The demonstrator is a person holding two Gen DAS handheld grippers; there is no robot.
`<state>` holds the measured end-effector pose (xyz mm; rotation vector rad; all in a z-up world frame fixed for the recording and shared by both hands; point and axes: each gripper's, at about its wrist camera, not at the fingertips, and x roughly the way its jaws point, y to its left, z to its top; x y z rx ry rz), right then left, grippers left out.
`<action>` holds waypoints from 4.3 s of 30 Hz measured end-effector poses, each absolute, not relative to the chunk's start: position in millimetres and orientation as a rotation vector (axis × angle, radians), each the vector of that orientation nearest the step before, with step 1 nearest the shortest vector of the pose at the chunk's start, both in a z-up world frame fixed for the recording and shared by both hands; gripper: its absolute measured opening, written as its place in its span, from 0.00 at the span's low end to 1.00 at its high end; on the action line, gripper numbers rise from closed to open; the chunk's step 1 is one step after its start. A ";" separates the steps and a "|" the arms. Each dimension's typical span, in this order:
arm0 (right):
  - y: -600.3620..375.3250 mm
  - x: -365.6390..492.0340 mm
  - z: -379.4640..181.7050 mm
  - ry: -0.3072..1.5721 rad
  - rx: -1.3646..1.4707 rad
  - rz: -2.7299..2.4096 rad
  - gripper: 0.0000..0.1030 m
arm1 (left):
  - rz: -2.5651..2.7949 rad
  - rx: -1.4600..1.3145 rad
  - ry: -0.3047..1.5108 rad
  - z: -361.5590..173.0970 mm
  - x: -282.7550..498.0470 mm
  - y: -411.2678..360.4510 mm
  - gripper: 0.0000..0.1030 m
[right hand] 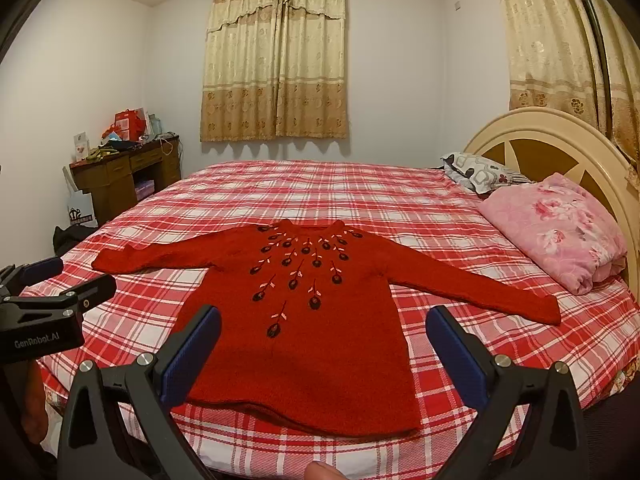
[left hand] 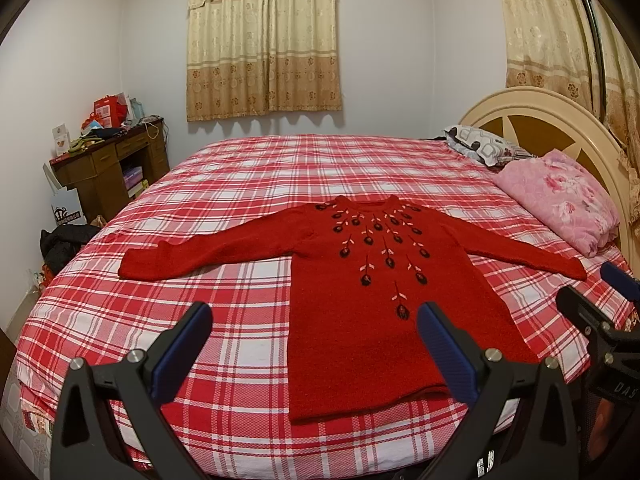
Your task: Fold small clothes
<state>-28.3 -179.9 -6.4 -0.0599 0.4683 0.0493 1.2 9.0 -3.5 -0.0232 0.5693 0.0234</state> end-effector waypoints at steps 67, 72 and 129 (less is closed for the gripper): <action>-316.3 98.0 -113.9 0.750 0.131 -0.072 0.99 | 0.070 0.064 0.720 -80.5 132.7 -6.2 1.00; -374.1 113.6 -125.2 0.784 0.163 -0.203 0.99 | 0.055 0.090 0.745 -90.5 154.9 -18.6 1.00; -459.3 249.8 -12.3 0.747 0.195 -0.283 0.13 | 0.307 0.030 0.781 -126.9 223.5 97.8 1.00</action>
